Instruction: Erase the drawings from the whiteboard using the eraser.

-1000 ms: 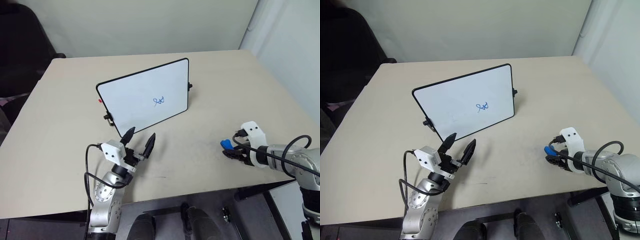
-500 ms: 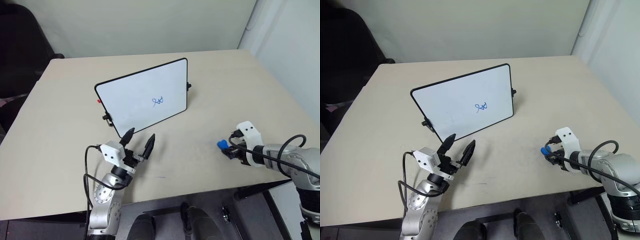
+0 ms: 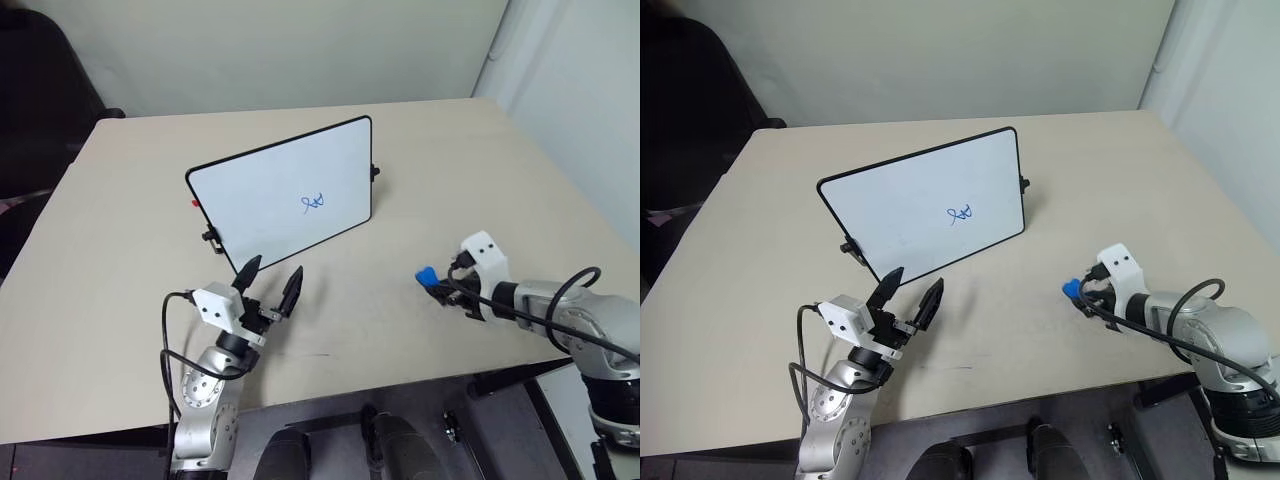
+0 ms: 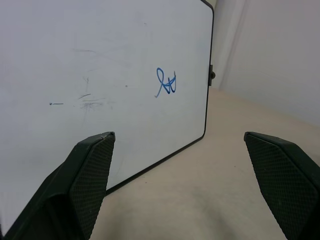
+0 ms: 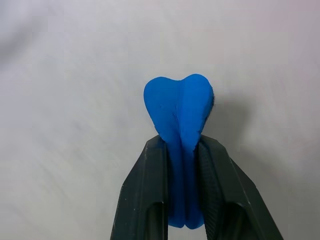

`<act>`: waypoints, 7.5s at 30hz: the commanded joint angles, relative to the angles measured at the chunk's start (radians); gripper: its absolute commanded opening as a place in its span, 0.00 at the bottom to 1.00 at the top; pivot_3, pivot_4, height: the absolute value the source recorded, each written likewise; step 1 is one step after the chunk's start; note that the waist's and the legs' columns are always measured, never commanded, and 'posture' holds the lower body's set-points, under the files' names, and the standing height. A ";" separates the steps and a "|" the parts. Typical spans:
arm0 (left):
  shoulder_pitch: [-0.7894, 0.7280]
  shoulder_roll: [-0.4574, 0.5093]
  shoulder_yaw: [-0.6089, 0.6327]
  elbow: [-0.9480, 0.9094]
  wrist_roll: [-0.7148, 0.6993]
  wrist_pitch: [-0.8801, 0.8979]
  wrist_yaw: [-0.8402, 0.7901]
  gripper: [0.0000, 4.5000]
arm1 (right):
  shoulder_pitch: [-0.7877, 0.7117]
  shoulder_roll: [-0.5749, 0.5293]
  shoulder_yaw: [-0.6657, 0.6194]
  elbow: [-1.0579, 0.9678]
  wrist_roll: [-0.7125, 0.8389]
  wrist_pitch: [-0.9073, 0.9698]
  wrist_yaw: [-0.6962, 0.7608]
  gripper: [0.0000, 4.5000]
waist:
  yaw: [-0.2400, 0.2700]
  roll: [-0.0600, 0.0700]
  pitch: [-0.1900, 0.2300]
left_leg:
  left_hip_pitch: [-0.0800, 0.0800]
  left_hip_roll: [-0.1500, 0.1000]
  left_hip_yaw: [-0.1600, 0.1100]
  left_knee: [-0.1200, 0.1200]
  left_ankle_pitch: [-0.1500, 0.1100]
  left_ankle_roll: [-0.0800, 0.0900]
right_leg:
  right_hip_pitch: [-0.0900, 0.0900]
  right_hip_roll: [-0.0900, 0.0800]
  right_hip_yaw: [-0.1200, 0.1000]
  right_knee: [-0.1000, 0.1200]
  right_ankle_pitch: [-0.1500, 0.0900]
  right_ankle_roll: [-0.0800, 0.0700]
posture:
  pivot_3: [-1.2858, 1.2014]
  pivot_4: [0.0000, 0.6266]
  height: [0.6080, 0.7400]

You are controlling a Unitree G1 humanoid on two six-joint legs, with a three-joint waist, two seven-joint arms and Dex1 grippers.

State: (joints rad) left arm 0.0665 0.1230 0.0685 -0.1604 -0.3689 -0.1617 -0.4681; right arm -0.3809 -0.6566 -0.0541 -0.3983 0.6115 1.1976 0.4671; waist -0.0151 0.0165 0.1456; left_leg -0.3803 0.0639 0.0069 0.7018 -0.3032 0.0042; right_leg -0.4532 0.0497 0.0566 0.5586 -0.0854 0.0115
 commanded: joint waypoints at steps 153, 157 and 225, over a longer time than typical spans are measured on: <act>0.014 0.067 0.049 -0.133 -0.063 0.039 0.005 1.00 | -0.670 0.890 0.215 1.195 -0.477 -1.028 -0.307 0.10 | -0.030 -0.006 -0.001 | -0.001 0.018 -0.002 0.003 -0.001 -0.001 | -0.030 0.000 0.001 0.015 0.021 -0.031 | 0.52 0.24 1.00; 0.014 0.068 0.052 -0.132 -0.068 0.041 0.002 1.00 | -0.676 0.884 0.196 1.221 -0.488 -1.028 -0.320 0.10 | -0.030 -0.006 -0.001 | -0.001 0.017 -0.002 0.003 -0.001 0.000 | -0.030 0.000 0.001 0.014 0.021 -0.031 | 0.52 0.24 1.00; 0.012 0.058 0.027 -0.139 -0.073 0.040 -0.005 1.00 | -0.613 0.874 0.263 1.067 -0.506 -0.919 -0.244 0.10 | -0.026 -0.008 -0.001 | -0.003 0.018 0.002 0.005 -0.010 -0.014 | -0.037 0.000 -0.001 -0.002 0.037 -0.027 | 0.52 0.24 1.00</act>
State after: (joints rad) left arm 0.0834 0.1803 0.0984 -0.2590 -0.4323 -0.1085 -0.4610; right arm -0.9627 0.1390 0.2795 0.6507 0.0824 0.2805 0.2902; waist -0.0411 0.0088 0.1445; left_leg -0.3829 0.0823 0.0088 0.7076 -0.3133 -0.0095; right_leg -0.4895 0.0498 0.0554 0.5571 -0.0484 -0.0154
